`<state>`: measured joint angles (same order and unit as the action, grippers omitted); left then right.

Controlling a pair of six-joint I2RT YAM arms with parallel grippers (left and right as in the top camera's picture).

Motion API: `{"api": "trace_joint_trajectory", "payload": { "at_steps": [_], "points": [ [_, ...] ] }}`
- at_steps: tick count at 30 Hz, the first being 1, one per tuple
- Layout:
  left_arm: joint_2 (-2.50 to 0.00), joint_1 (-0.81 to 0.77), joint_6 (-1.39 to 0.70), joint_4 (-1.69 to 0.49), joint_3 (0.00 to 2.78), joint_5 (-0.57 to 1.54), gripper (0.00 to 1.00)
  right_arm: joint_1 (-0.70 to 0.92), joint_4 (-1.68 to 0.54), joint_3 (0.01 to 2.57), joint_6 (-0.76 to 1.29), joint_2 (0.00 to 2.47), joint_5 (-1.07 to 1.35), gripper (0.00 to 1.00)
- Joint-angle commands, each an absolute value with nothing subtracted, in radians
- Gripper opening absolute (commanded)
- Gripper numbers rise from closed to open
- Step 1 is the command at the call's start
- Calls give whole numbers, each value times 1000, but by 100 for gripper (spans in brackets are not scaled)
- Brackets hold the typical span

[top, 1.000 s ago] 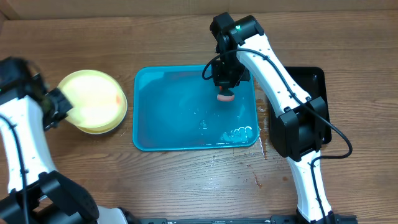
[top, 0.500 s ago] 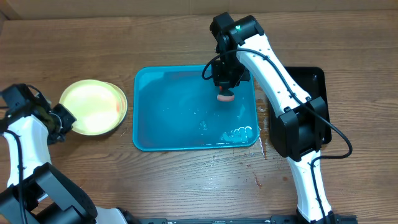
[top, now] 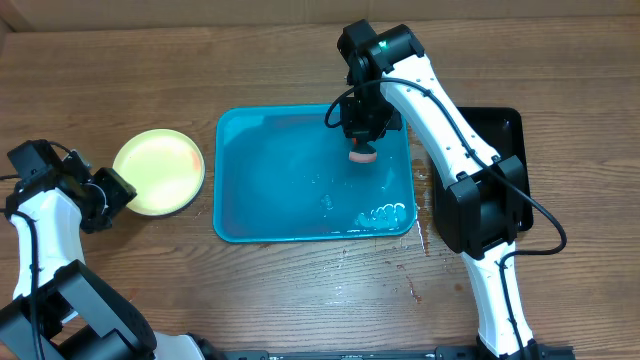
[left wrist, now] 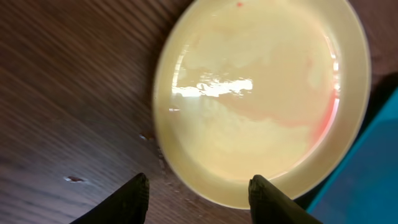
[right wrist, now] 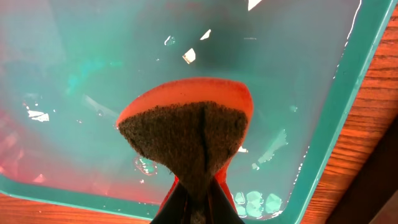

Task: Clean dirty plates on tray and stack at the side
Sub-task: 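Lower the yellow plate onto the left stack with the left gripper, then release the plate and raise the left gripper over the teal tray, then carry the sponge right and drop it into the black tray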

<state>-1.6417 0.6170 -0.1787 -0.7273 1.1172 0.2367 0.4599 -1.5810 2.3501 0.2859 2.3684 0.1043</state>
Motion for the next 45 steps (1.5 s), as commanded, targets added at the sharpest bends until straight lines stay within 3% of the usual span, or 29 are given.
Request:
{"api": "trace_joint_trajectory", "payload": {
  "at_steps": [1,9,15,21,23,32,45],
  "points": [
    [-1625,587,-129,-747,1149,376,53,463,-1568,2375,280,2319,107,4],
    [-1574,394,-74,-865,1300,361,54,462,-1546,2369,281,2319,106,4],
    [-1561,181,-80,-857,1340,345,77,406,-1562,2369,287,2319,100,4],
    [-1570,-8,-151,-842,1340,257,83,277,-1631,2369,274,2318,7,4],
    [-1578,-58,-154,-822,1339,254,100,232,-1660,2369,272,2318,-95,4],
    [-1641,-190,-154,-731,1339,252,100,86,-1652,2362,138,2318,-179,4],
    [-1663,-204,-154,-722,1339,252,100,13,-1568,2178,70,2318,-120,7]
  ]
}}
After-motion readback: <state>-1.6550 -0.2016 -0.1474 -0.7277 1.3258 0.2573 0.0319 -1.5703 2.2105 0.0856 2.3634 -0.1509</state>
